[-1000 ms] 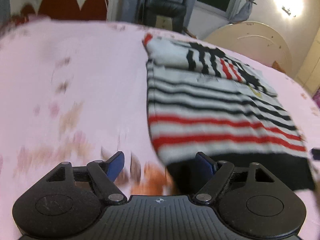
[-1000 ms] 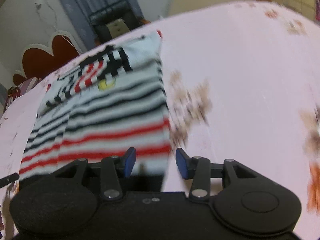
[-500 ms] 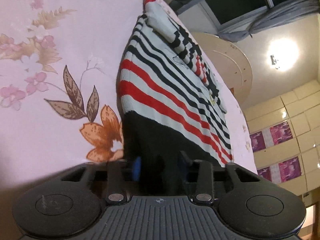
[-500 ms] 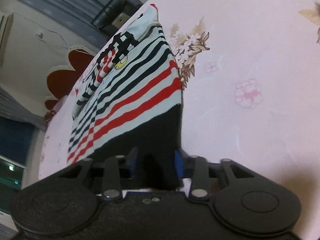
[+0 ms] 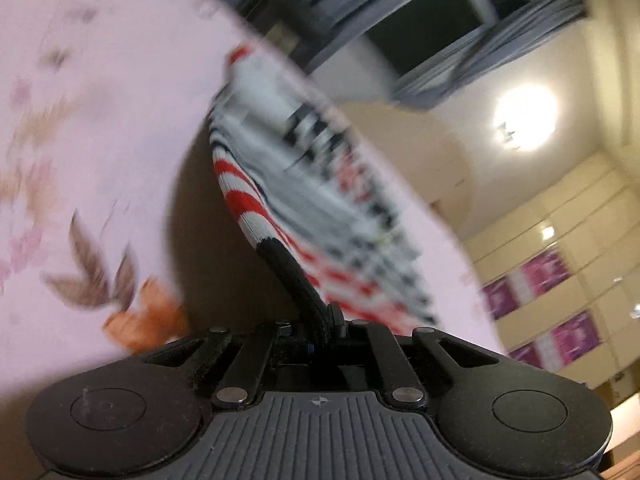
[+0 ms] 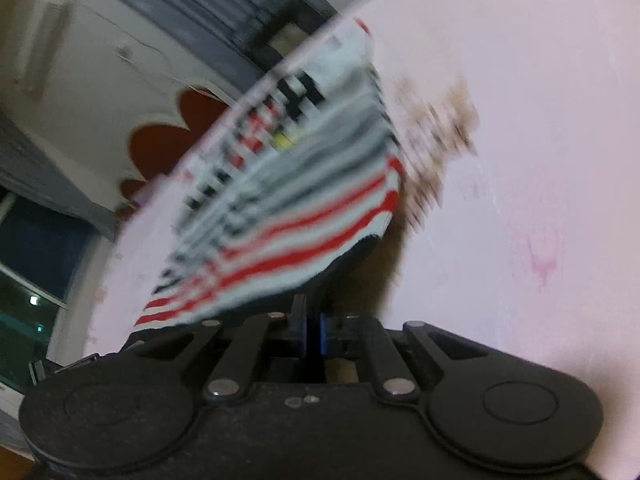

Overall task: Fold small clothes
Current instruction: 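Lift the hem with both grippers and fold it toward the collar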

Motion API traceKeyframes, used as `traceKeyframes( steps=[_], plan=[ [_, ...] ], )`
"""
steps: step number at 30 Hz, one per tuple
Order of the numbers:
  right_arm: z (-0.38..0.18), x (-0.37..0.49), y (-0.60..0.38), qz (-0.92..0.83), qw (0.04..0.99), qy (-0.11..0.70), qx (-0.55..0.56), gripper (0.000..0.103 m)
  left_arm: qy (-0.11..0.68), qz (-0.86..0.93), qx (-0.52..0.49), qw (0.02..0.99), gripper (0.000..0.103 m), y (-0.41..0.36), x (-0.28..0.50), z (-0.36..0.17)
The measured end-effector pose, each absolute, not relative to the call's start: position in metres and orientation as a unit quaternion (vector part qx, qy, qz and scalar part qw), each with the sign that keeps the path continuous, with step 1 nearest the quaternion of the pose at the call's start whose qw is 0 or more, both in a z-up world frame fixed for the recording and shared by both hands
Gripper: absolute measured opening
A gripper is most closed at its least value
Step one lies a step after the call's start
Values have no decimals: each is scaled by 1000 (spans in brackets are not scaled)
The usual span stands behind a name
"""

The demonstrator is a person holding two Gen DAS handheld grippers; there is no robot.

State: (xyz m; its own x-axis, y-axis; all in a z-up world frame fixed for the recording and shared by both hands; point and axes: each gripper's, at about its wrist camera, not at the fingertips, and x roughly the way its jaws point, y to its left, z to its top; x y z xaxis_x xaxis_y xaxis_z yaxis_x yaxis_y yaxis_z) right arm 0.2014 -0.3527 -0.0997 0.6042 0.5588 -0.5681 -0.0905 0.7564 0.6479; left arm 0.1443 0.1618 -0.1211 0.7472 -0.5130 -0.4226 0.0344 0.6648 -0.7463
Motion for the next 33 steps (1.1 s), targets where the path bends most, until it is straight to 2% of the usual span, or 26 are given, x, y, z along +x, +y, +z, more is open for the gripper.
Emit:
traceKeyframes(
  steps=[3,6,8,17,21,22,23,25,27,28,30,32,33],
  plan=[
    [-81,193,-355,207,859,371,284,6,337,-139,-346,865,6,165,146,-122],
    [-104,201,-352,186,852,411,265,6,394,-110,-337,848,6,165,155,-154],
    [-128,208,-351,156,834,456,267,6,381,-108,-367,842,6,168,152,-160],
    [-136,205,-351,154,827,449,302,5,380,-109,-359,846,6,162,150,-161],
    [-131,206,-352,144,833,440,302,19,376,-109,-367,844,6,166,147,-161],
    [-130,206,-351,139,836,439,299,19,375,-108,-369,844,8,166,147,-161],
    [-130,206,-352,135,838,437,298,19,375,-107,-372,842,14,166,147,-161],
    [-131,205,-353,127,839,433,302,19,365,-119,-385,839,36,167,147,-162],
    [-134,205,-353,124,837,432,312,19,355,-122,-403,835,45,168,148,-162],
    [-135,204,-353,123,837,430,314,19,352,-121,-409,833,46,166,149,-162],
    [-135,203,-350,128,836,433,313,20,348,-127,-413,832,45,165,149,-164],
    [-136,201,-348,139,831,438,315,20,357,-129,-398,835,21,162,148,-165],
    [-138,201,-348,142,828,439,319,18,377,-124,-385,833,6,162,149,-168]
  ],
)
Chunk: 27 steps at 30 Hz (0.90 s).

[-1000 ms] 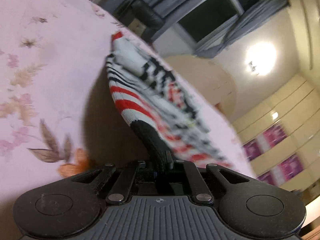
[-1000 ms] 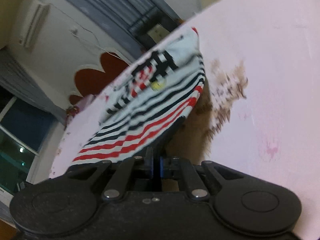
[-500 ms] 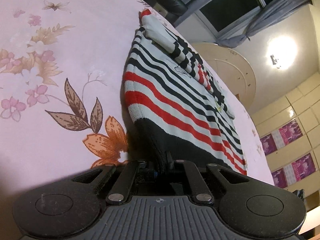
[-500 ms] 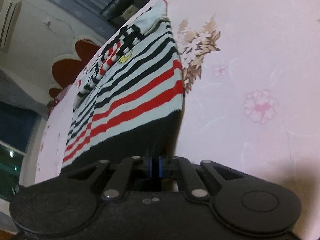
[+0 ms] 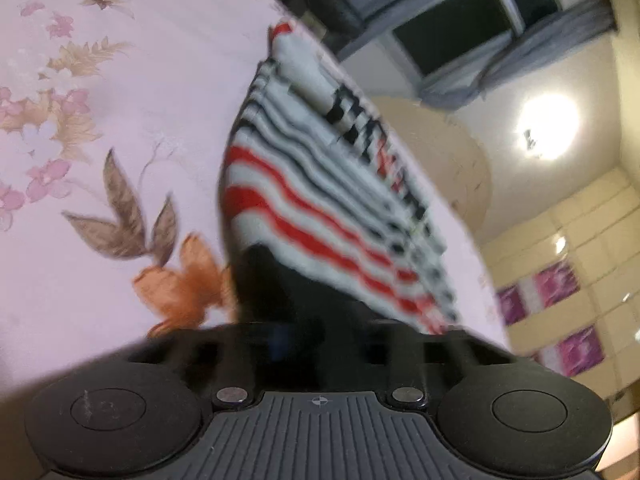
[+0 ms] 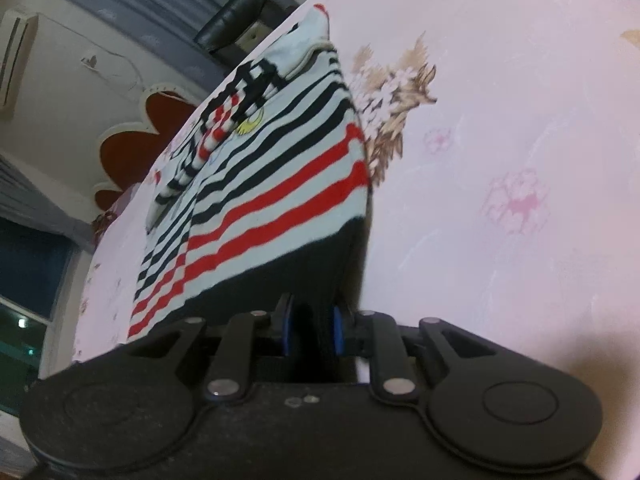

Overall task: Fold small clothes
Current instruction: 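Lift the hem with both grippers and fold it toward the collar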

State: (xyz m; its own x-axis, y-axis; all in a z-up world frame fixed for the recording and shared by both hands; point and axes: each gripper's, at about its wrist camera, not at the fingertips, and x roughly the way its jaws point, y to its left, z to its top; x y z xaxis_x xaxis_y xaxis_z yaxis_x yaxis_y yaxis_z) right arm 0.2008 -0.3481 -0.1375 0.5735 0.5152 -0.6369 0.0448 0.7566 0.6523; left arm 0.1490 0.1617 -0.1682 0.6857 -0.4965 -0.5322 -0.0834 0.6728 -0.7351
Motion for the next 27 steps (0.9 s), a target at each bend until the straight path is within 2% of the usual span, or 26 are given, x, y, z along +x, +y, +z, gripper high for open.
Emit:
traceKeyframes(
  steps=[1,2,5,8,10,13,18,27],
  plan=[
    [-138,202,-348,141,827,443,317,15,376,-126,-384,834,6,163,148,-171],
    [-137,204,-347,137,828,447,308,7,372,-126,-385,835,6,164,146,-170],
    [-126,205,-346,138,840,435,293,6,346,-117,-396,843,5,170,142,-161],
    [-108,197,-356,146,853,386,319,6,333,-111,-398,847,5,176,146,-154],
    [-108,202,-357,139,856,392,308,6,360,-106,-368,851,5,170,158,-158],
    [-120,212,-350,120,847,430,288,6,346,-111,-390,846,5,168,159,-155],
    [-91,213,-351,132,860,377,316,6,308,-120,-420,845,5,177,160,-133],
    [-29,285,-353,146,880,314,325,6,253,-134,-412,865,5,186,250,-73]
  ],
)
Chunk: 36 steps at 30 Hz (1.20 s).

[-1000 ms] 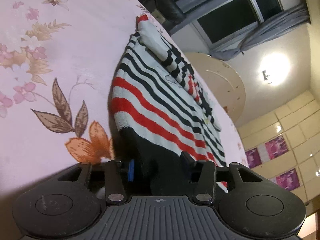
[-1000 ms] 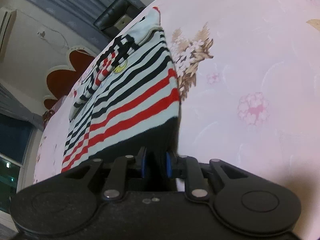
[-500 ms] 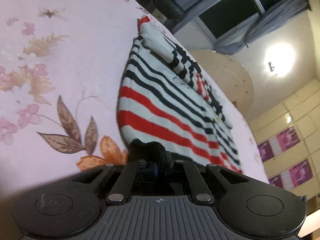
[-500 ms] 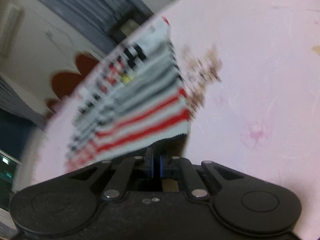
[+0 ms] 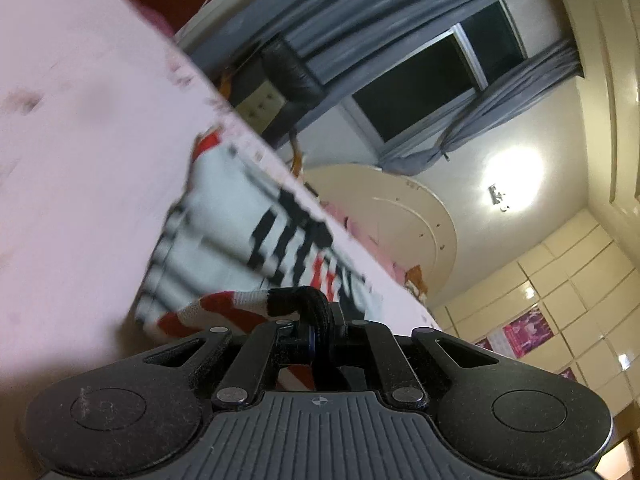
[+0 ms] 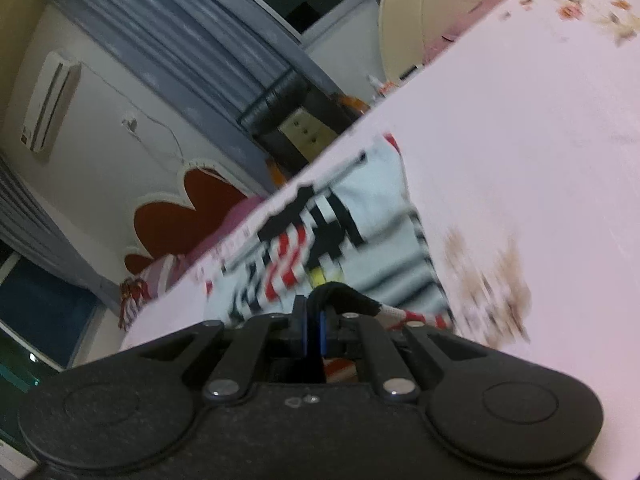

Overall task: Fold small clothes
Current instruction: 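Lift the hem with both grippers and fold it toward the collar, then lay the black hem over the collar and open both grippers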

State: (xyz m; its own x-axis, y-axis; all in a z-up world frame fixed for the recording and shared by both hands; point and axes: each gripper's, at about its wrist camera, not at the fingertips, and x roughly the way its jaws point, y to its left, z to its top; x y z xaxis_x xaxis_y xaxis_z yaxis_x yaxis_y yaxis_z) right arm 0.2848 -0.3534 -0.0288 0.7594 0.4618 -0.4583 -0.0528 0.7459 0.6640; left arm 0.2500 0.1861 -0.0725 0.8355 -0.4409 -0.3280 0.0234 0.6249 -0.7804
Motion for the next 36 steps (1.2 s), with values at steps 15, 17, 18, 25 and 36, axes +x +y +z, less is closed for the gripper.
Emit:
traceKeyframes(
  steps=[15,17,18,25,36],
  plan=[
    [-69,519,-333,142,855,364,340,6,327,-74,-370,867,6,188,485,-102],
    [-86,542,-331,140,850,377,341,6,339,-74,-372,861,6,189,503,-113],
    [-94,553,-330,139,848,383,340,6,344,-79,-371,859,6,188,509,-119],
    [-114,576,-328,159,853,361,342,34,307,-102,-389,863,50,191,523,-132],
    [-92,581,-307,165,906,347,175,45,358,-94,-163,915,55,168,562,-111]
  ],
)
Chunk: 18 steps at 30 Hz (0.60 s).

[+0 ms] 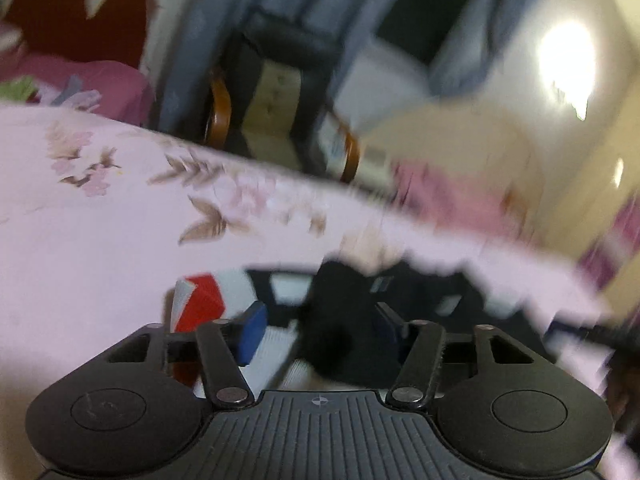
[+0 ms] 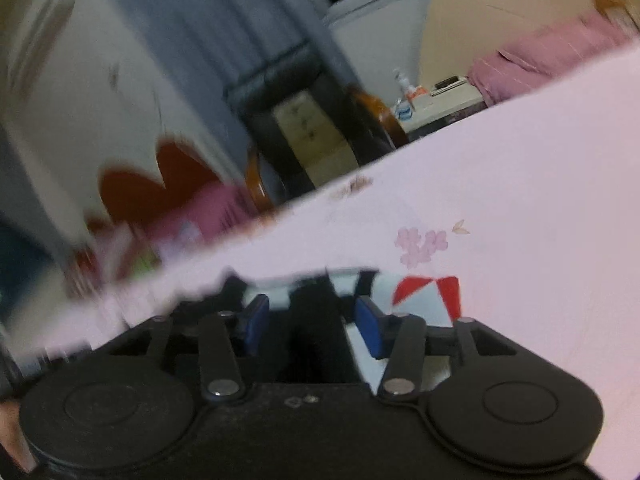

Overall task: Fold small clothes
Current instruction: 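Lay the black hem over the collar and open both grippers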

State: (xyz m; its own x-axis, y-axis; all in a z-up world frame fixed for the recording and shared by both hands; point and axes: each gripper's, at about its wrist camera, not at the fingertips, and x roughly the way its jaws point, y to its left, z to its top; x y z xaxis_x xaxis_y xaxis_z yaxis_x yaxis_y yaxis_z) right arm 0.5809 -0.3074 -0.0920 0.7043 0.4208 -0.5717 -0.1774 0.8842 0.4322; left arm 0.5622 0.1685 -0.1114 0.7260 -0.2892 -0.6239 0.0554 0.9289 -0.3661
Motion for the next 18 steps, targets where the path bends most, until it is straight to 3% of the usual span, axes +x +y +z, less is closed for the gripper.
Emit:
traceKeyframes(
  steps=[2,4,7,8,12,15,18],
  plan=[
    [-96,584,-290,161,909,367,112,44,372,-91,-104,918,54,154,566,-113],
    [-102,582,-275,145,915,373,51,40,366,-73,-32,927,32,137,564,-113],
    [-101,576,-253,128,928,349,-14,16,338,-52,7,940,4,124,554,-111],
    [-100,573,-248,124,933,337,-25,7,320,-45,14,946,4,122,549,-107],
    [-83,562,-251,106,958,264,-18,5,240,-7,-3,971,4,124,530,-84],
    [-79,570,-257,81,966,247,-14,5,272,15,-13,962,4,131,545,-94],
    [-104,593,-258,60,945,320,-22,6,313,30,-11,949,4,131,558,-115]
  ],
)
